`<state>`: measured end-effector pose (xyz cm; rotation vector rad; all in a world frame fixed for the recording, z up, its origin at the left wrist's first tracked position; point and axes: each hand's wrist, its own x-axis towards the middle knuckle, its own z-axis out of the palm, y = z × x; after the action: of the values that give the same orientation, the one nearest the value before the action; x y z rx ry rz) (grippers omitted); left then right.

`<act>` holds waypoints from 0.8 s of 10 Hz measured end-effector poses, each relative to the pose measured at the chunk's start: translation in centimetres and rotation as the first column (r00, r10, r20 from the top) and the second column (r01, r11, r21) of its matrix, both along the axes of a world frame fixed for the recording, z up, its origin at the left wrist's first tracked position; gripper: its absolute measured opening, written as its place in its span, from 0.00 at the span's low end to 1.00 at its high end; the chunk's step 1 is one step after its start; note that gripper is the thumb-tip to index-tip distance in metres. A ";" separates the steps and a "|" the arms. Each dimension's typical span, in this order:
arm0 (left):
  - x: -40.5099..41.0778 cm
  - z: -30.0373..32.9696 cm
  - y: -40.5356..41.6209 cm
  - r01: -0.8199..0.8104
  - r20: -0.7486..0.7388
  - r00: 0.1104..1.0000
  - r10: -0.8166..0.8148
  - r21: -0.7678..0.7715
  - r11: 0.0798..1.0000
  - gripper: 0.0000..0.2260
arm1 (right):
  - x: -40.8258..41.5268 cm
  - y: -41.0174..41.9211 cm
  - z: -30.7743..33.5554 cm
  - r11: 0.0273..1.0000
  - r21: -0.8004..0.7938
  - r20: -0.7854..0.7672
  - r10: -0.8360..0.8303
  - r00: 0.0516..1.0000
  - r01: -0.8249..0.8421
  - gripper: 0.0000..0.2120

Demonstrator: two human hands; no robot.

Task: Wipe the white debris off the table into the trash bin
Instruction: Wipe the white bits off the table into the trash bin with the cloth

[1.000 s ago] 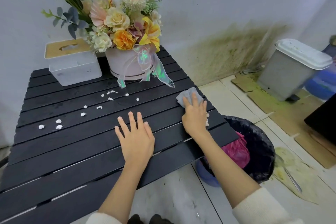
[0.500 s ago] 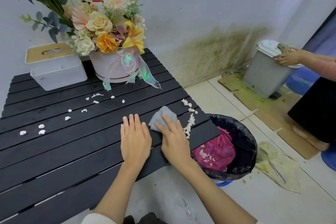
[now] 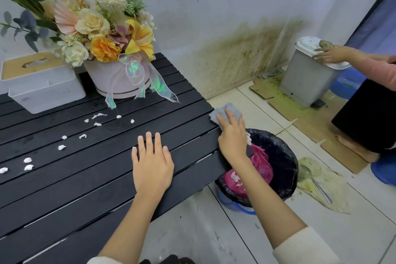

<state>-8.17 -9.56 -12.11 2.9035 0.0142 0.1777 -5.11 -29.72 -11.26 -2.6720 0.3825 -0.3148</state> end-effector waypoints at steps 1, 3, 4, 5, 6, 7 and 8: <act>0.0 0.1 -0.1 -0.004 0.004 1.000 0.004 0.001 1.000 0.23 | -0.4 -2.1 0.3 0.990 0.094 0.008 -0.102 0.995 0.101 0.28; 0.0 0.2 -0.3 -0.006 -0.011 1.000 0.006 0.003 1.000 0.23 | -0.8 -4.1 0.9 0.886 0.403 0.193 -0.325 0.926 0.227 0.22; -0.1 0.3 -0.3 -0.004 -0.010 1.000 0.004 0.009 1.000 0.23 | -1.0 -5.2 1.7 0.550 0.803 0.118 -0.523 0.844 0.229 0.16; 0.0 0.3 -0.4 -0.003 -0.010 1.000 0.003 0.005 1.000 0.23 | -1.2 -6.8 1.9 0.106 0.978 -0.091 -0.551 0.830 0.178 0.28; 0.0 0.3 -0.4 -0.007 -0.010 1.000 0.007 0.008 1.000 0.23 | -1.5 -7.6 1.5 0.018 0.979 -0.163 -0.517 0.840 0.201 0.35; 0.0 0.3 -0.4 -0.008 -0.010 1.000 0.008 0.000 1.000 0.23 | -1.7 -7.9 1.0 0.078 0.968 -0.153 -0.568 0.809 0.238 0.29; 0.1 0.3 -0.4 -0.011 -0.008 1.000 0.011 0.003 1.000 0.23 | -2.4 -8.0 0.8 0.263 0.938 -0.029 -0.592 0.806 0.227 0.18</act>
<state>-8.11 -10.00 -11.79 2.9075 0.0306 0.1684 -7.55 -37.69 -10.42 -1.2932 0.8678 -0.5126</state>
